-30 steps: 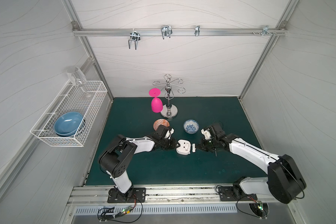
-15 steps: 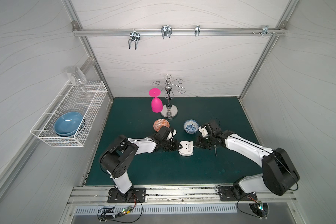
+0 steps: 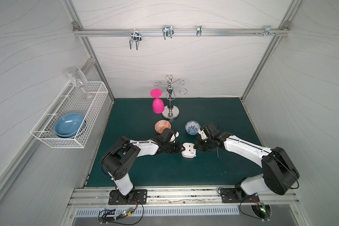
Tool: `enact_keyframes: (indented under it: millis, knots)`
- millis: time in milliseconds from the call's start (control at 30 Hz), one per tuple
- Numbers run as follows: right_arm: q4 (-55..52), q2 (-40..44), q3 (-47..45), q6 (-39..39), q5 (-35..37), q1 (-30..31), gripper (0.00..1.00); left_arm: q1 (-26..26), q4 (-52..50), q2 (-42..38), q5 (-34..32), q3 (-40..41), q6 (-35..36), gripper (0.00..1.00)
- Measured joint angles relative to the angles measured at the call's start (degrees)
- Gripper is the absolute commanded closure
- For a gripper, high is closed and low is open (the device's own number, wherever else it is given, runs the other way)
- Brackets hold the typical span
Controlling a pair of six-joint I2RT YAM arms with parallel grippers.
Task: Remove the battery from the alarm
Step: Install the cover on the alarm.
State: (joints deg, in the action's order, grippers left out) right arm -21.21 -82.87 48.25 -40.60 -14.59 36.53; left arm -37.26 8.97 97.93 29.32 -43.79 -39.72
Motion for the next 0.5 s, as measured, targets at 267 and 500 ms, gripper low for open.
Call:
enact_keyframes:
  millis: [267,500]
  knots:
    - [-0.6,0.0,-0.5,0.0,1.4,0.2,0.99,0.0,0.1,0.0,0.0,0.0,-0.2,0.61]
    - [-0.6,0.0,-1.3,0.0,1.9,0.3,0.99,0.0,0.5,0.0,0.0,0.2,-0.4,0.62]
